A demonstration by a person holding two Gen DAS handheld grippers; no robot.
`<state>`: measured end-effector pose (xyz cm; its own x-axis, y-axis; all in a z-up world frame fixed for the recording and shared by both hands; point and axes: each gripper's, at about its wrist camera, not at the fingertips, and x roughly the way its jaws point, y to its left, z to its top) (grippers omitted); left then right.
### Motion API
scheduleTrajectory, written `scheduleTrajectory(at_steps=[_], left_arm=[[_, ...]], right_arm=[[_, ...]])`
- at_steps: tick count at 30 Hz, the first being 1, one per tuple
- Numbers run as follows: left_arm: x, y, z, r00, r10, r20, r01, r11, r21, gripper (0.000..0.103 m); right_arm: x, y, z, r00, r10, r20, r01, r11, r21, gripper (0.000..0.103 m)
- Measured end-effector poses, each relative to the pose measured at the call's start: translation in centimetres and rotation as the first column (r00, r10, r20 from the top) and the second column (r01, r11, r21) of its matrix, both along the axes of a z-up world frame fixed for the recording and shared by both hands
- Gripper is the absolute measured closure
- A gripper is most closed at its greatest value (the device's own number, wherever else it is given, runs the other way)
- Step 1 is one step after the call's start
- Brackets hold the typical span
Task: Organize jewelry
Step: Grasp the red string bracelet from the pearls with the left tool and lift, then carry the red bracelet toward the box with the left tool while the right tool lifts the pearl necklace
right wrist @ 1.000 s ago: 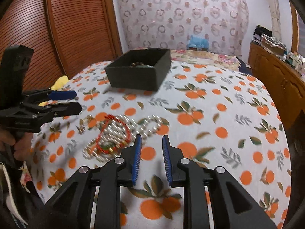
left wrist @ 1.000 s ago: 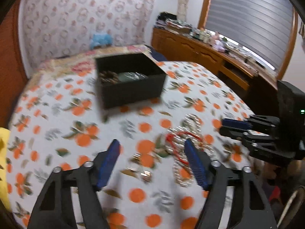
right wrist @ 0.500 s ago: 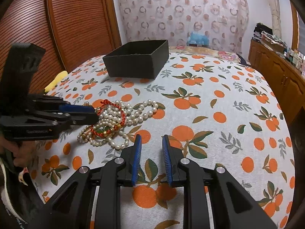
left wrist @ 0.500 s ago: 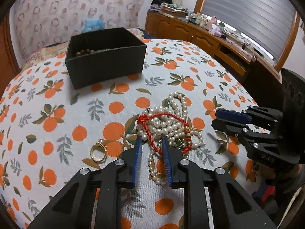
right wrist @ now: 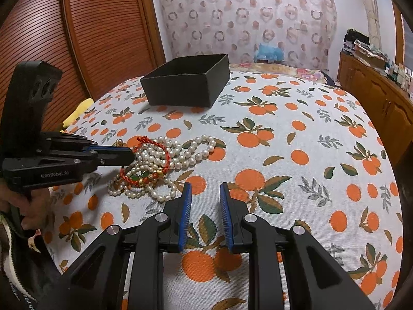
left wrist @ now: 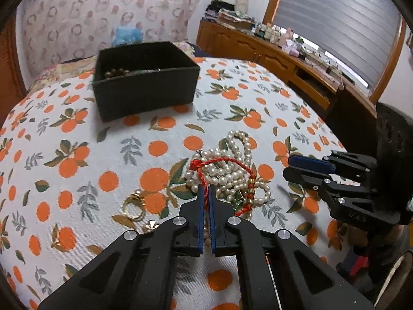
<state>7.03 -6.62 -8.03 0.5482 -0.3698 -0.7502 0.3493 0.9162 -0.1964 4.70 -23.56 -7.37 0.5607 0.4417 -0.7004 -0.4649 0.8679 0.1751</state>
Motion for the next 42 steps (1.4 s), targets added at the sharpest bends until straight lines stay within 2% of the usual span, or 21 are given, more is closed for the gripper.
scheduleTrajectory(at_steps=[9,14,21,27,35,40,41,42], left_arm=[[-1.2,2.2,2.6,0.993,0.055,0.103,-0.054,0.998,-0.012,0.101],[-1.8,3.0,3.8,0.982,0.094,0.166,-0.095,0.995,0.001,0.101],[-2.3,4.5,4.6,0.973,0.126,0.196,-0.124,0.992,-0.02,0.101],[-3.2,5.0,5.2,0.963,0.134,0.233,-0.139,0.99,0.004,0.101],[-3.5,5.4,5.5,0.958,0.146,0.248,-0.152,0.988,0.007,0.101],[-3.3,5.7,5.3,0.958,0.157,0.24,-0.163,0.987,0.003,0.101],[-3.3,5.7,5.3,0.958,0.156,0.242,-0.162,0.987,0.004,0.101],[-3.3,5.7,5.3,0.958,0.156,0.242,-0.162,0.987,0.006,0.101]], right_arm=[[0.2,0.6,0.0,1.0,0.0,-0.011,-0.001,0.999,-0.035,0.078],[0.9,1.5,0.5,1.0,0.026,-0.005,-0.026,0.998,-0.05,0.078],[3.5,2.8,1.5,0.999,0.042,-0.002,-0.042,0.996,-0.074,0.078],[5.3,3.9,1.9,0.999,0.047,0.01,-0.046,0.991,-0.123,0.079],[7.1,4.3,0.0,0.999,0.041,-0.035,-0.046,0.982,-0.181,0.079],[7.0,4.6,-0.3,0.999,0.031,-0.014,-0.033,0.98,-0.198,0.078],[7.0,4.8,-0.3,0.999,0.032,-0.011,-0.034,0.979,-0.203,0.079],[6.9,4.9,-0.3,0.999,0.043,-0.008,-0.044,0.977,-0.206,0.084]])
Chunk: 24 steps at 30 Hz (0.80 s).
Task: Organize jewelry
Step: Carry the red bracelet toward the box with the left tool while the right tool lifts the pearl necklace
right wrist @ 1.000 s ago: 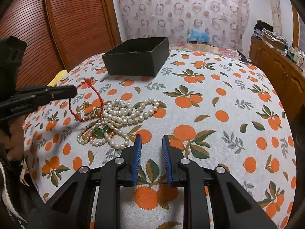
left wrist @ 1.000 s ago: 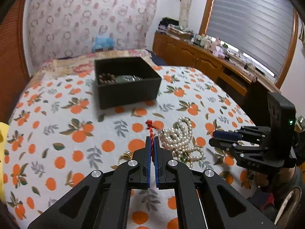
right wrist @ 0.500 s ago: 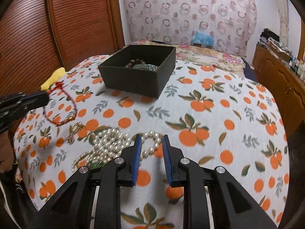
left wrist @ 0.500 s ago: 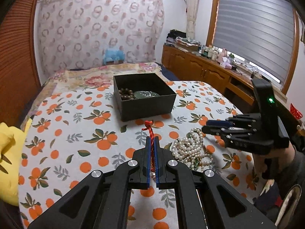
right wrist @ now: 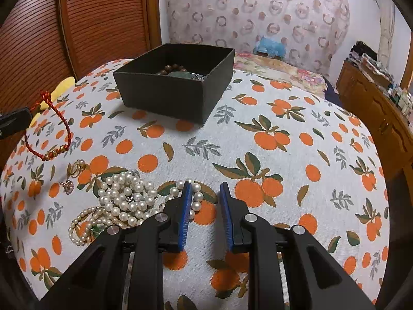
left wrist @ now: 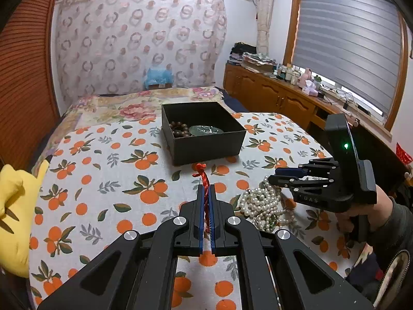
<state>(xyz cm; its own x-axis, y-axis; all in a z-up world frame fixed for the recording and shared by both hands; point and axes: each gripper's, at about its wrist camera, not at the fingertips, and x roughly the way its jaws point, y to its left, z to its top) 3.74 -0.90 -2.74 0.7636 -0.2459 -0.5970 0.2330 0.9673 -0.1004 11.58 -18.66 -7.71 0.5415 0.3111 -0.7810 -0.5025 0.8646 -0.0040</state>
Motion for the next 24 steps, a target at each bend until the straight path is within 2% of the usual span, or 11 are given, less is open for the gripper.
scheduleTrajectory(at_steps=[2,3,8,16,24], left_arm=[[0.0,0.0,0.0,1.0,0.002,0.003,-0.002,1.0,0.003,0.101],[0.0,0.1,0.1,1.0,0.004,0.005,-0.004,1.0,0.003,0.101],[-0.5,0.5,0.6,1.0,0.005,0.02,-0.005,1.0,-0.001,0.101],[-1.2,0.2,3.2,0.997,-0.01,0.07,0.009,1.0,0.016,0.101],[-1.9,-0.5,5.8,0.991,-0.033,0.127,0.03,0.999,0.028,0.101]], right_arm=[[-0.4,0.4,0.0,0.999,0.038,0.006,-0.038,0.999,-0.011,0.095],[-0.7,0.6,0.0,0.999,0.046,0.016,-0.046,0.999,-0.027,0.095],[-1.4,0.2,1.4,0.998,0.053,0.028,-0.053,0.999,0.009,0.095],[-2.4,-0.1,8.2,0.988,0.051,0.149,-0.063,0.995,0.079,0.095],[-2.5,-0.1,12.6,0.972,0.049,0.23,-0.079,0.989,0.122,0.095]])
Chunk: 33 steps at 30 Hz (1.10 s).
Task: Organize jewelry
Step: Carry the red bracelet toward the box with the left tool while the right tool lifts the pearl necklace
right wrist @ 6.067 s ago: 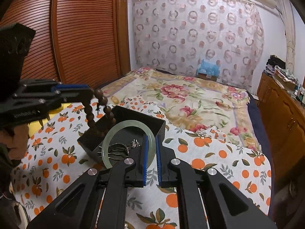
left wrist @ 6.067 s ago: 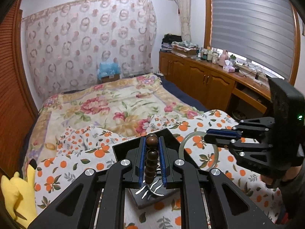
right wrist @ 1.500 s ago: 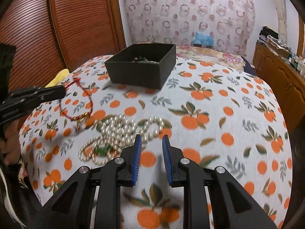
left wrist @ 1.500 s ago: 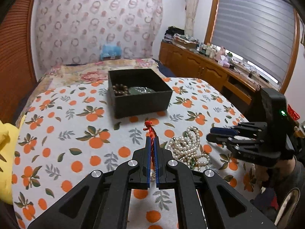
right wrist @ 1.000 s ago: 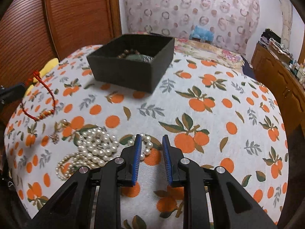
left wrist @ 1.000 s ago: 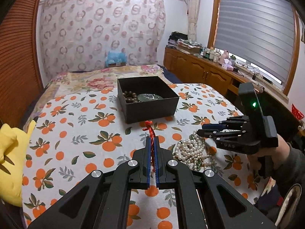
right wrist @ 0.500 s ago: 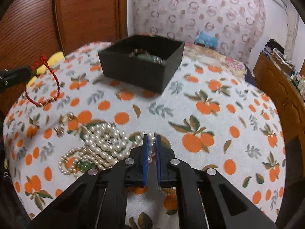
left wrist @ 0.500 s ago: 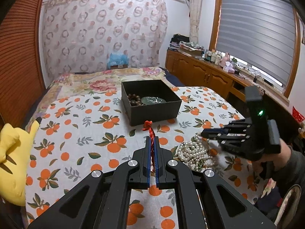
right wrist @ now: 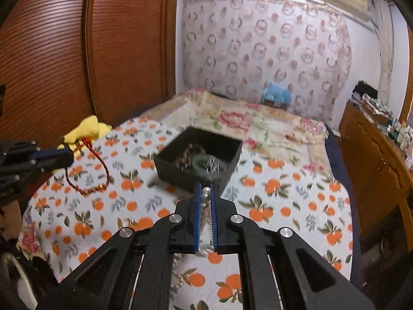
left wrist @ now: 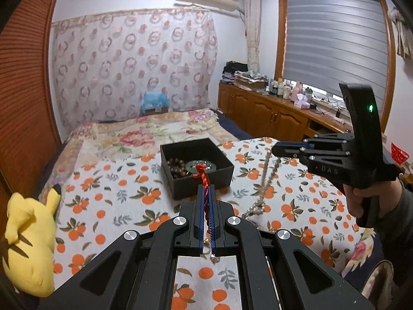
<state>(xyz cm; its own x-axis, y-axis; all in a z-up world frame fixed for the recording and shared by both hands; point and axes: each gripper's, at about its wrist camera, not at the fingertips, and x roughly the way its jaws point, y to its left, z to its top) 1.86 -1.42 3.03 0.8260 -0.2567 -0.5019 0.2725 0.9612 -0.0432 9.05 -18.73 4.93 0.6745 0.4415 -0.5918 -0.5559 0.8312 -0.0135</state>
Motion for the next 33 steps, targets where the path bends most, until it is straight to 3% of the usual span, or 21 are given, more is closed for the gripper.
scheduleTrajectory(at_steps=[16,33], left_arm=[[3.1,0.1,1.8,1.0,-0.01,0.013,0.01,1.0,0.021,0.101],[10.7,-0.2,1.9,0.998,-0.034,-0.051,0.034,0.999,-0.004,0.101]], right_arm=[[1.3,0.7,7.5,0.988,0.029,0.153,-0.04,0.997,0.068,0.095],[6.9,1.8,12.2,0.982,0.059,0.179,-0.076,0.993,0.092,0.095]])
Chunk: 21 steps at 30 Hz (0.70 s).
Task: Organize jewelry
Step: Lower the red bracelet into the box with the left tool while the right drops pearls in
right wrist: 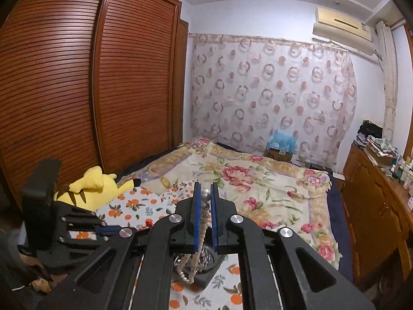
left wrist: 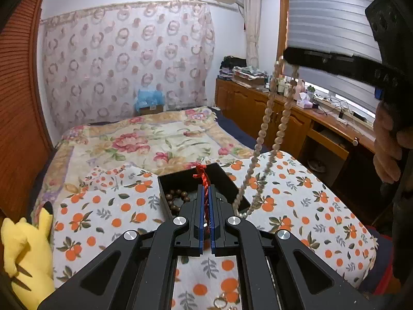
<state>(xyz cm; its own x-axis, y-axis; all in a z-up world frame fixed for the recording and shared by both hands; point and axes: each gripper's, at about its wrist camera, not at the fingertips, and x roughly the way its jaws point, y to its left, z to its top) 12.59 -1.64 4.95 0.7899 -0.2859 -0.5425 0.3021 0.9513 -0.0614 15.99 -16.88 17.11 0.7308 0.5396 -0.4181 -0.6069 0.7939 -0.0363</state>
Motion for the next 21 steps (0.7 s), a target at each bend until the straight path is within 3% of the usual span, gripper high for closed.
scheduleTrajectory(at_steps=[8,21], left_arm=[[4.1,-0.4,-2.5,0.998,-0.014,-0.066,0.013,1.0,-0.025,0.101],[7.2,-1.1,-6.4,0.984,-0.029,-0.174,0.025,0.999,-0.028,0.101]], right_arm=[[2.9,1.3,0.5,1.0,0.003,0.006,-0.003,0.999,-0.033,0.095],[7.1,3.2,-2.2,0.999,0.001,-0.032,-0.004,0.996,-0.093,0.095]])
